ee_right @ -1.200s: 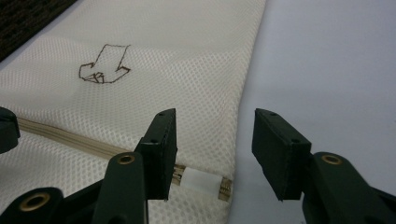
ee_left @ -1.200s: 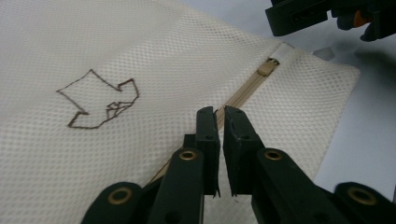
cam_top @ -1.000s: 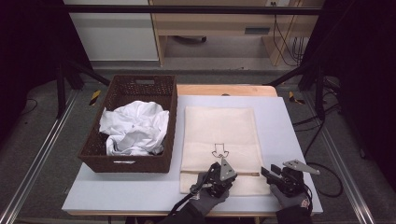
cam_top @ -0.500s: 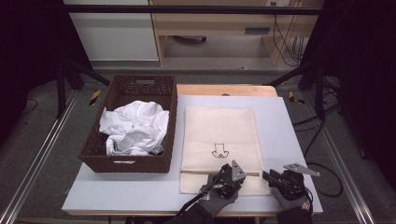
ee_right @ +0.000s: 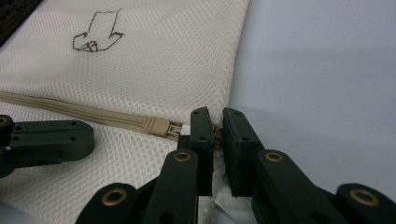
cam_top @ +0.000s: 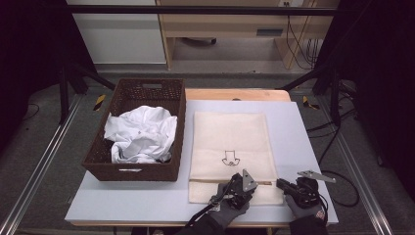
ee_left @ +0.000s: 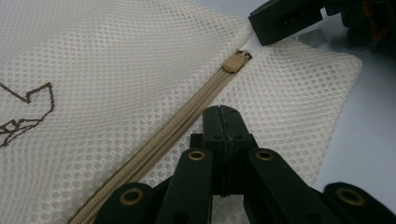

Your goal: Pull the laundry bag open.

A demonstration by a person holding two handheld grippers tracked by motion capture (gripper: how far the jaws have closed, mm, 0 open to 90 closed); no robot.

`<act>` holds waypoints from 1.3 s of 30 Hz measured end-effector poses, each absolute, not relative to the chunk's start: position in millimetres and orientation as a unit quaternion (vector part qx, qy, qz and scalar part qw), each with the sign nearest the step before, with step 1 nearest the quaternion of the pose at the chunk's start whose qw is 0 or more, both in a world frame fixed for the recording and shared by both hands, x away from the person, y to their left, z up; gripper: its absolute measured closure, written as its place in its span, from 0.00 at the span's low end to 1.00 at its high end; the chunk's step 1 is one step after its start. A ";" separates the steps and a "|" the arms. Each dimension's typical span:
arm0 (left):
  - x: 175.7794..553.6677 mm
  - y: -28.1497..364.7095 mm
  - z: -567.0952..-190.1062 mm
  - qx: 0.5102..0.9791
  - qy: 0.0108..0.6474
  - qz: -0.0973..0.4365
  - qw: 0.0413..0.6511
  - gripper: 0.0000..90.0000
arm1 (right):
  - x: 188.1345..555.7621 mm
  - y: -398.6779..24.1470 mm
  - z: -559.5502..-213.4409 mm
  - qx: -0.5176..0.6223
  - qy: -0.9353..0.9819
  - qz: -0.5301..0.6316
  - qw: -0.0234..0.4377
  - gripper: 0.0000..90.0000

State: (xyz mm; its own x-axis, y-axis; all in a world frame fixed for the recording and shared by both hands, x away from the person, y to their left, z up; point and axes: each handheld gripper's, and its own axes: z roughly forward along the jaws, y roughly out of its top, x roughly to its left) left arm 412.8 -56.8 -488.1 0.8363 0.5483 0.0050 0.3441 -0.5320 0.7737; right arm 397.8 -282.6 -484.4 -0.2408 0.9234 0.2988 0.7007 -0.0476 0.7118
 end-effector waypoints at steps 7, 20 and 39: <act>413.8 -56.0 -488.5 0.864 0.262 0.117 0.413 0.99 | 391.1 -278.1 -471.6 0.580 0.681 0.419 0.159 0.93; 415.4 -54.5 -488.6 0.864 0.262 0.112 0.415 0.99 | 397.3 -274.3 -482.1 0.580 0.701 0.400 0.111 0.84; 416.7 -49.0 -476.8 0.851 0.267 0.117 0.437 0.95 | 390.8 -275.4 -463.4 0.556 0.689 0.449 0.119 0.93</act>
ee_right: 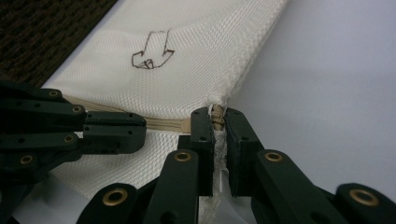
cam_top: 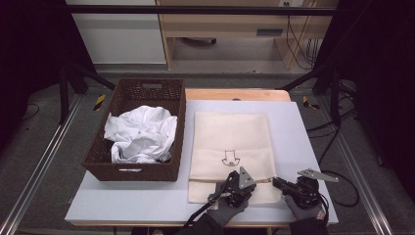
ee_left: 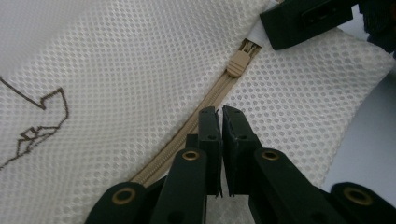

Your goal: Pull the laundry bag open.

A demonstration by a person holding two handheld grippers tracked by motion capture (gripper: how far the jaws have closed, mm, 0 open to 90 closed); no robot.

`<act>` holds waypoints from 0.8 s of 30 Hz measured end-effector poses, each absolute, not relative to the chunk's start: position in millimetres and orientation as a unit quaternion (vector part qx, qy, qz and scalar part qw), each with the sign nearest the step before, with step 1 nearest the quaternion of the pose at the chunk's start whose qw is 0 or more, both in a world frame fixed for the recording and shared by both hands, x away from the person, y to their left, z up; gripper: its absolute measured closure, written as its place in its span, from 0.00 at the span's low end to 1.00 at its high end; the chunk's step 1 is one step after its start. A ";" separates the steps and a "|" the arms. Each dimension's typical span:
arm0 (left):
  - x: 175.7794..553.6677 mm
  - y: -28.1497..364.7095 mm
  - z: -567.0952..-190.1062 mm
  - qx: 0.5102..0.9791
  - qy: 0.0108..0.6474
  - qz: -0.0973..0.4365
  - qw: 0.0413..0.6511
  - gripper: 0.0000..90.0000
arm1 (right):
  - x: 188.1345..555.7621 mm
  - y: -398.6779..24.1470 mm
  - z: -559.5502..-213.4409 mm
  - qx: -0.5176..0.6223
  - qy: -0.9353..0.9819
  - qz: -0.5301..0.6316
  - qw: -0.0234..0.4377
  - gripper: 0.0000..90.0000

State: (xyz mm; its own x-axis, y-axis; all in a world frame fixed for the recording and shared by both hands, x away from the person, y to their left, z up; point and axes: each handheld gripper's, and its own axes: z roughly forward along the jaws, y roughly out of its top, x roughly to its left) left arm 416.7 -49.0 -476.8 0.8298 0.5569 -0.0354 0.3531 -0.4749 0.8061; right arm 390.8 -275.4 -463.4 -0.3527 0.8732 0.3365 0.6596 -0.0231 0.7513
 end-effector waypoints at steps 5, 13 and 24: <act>418.9 -52.1 -464.7 0.848 0.263 0.129 0.441 0.91 | 390.1 -274.3 -457.0 0.541 0.689 0.466 0.126 0.93; 421.6 -70.4 -460.4 0.855 0.251 0.138 0.432 0.86 | 388.2 -272.3 -450.5 0.530 0.687 0.481 0.130 0.93; 427.1 -74.9 -465.2 0.861 0.246 0.129 0.426 0.79 | 390.0 -267.9 -449.4 0.521 0.692 0.481 0.134 0.93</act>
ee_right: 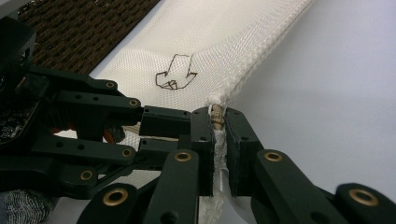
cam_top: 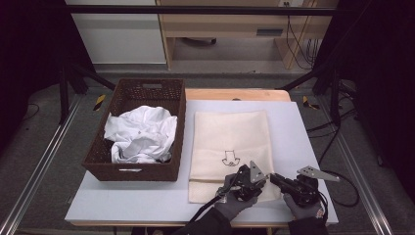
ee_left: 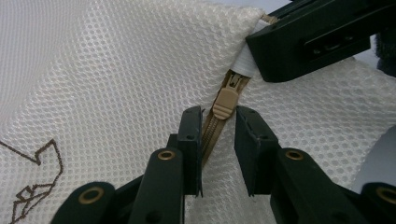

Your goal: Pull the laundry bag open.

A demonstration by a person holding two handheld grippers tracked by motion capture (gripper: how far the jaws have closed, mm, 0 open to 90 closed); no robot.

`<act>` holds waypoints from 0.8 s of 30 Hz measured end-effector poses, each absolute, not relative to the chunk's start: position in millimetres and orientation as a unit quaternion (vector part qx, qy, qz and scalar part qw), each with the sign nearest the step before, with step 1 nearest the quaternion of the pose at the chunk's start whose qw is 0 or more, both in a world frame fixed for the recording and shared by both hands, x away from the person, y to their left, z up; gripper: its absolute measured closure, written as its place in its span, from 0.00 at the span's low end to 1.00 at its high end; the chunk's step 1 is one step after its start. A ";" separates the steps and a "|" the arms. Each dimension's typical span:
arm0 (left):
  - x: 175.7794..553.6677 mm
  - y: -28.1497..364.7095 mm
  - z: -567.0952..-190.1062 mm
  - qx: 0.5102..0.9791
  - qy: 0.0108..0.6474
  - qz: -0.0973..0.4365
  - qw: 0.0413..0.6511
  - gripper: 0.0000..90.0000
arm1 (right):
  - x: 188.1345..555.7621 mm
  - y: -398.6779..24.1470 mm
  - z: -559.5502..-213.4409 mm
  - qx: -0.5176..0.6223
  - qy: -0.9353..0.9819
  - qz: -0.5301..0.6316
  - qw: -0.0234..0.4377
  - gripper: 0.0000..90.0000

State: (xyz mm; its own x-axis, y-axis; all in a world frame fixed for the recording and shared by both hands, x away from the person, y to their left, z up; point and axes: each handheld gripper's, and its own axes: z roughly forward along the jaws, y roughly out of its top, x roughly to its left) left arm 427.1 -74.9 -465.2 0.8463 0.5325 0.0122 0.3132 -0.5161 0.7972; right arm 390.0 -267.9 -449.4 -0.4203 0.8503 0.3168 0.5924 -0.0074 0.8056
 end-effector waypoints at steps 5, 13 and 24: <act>425.6 -72.1 -462.1 0.860 0.235 0.111 0.440 0.80 | 389.7 -267.8 -448.3 0.520 0.689 0.487 0.134 0.93; 424.6 -73.1 -461.1 0.857 0.230 0.119 0.445 0.82 | 389.7 -266.6 -448.0 0.516 0.690 0.490 0.131 0.93; 429.2 -74.6 -461.1 0.864 0.221 0.117 0.438 0.90 | 390.6 -265.2 -448.2 0.517 0.693 0.484 0.132 0.93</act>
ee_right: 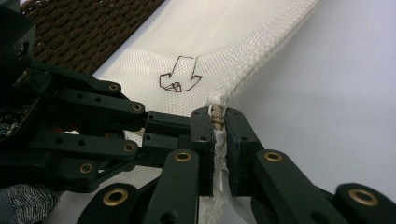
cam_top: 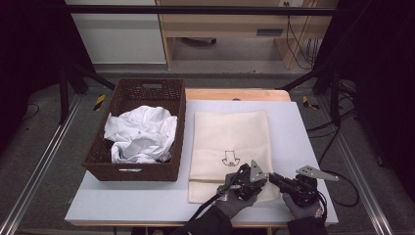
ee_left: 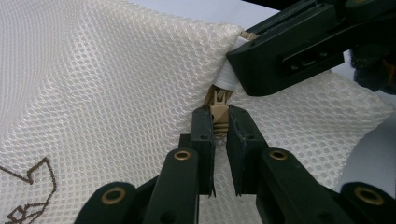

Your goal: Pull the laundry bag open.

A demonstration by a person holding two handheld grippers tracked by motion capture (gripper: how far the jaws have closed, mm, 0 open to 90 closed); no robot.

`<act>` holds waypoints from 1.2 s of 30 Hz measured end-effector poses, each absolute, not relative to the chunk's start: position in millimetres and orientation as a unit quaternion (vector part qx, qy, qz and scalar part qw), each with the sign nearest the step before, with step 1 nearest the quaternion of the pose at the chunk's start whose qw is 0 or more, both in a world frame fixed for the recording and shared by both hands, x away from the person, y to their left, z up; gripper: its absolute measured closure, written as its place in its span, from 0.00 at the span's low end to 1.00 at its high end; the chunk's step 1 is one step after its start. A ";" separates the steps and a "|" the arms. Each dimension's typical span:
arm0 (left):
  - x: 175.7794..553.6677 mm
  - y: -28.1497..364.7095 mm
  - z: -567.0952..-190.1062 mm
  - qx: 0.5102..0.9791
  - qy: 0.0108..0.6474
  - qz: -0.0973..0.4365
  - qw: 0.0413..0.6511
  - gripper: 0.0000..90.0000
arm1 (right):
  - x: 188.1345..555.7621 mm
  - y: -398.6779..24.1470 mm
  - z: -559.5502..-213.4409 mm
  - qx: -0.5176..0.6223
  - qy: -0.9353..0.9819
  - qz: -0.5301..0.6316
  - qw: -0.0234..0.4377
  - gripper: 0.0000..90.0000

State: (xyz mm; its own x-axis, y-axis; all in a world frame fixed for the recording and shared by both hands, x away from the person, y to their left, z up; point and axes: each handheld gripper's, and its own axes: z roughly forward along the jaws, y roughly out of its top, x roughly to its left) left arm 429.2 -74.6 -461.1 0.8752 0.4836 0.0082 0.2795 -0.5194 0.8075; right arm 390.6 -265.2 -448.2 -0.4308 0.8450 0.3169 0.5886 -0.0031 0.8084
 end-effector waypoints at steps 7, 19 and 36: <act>425.2 -74.1 -458.4 0.866 0.218 0.131 0.430 0.90 | 392.2 -266.3 -450.2 0.521 0.693 0.477 0.143 0.84; 424.3 -73.9 -459.7 0.869 0.222 0.132 0.422 0.90 | 392.6 -262.3 -449.2 0.514 0.703 0.470 0.146 0.92; 424.9 -70.1 -461.2 0.871 0.228 0.126 0.416 0.91 | 391.7 -261.6 -447.4 0.518 0.697 0.470 0.156 0.93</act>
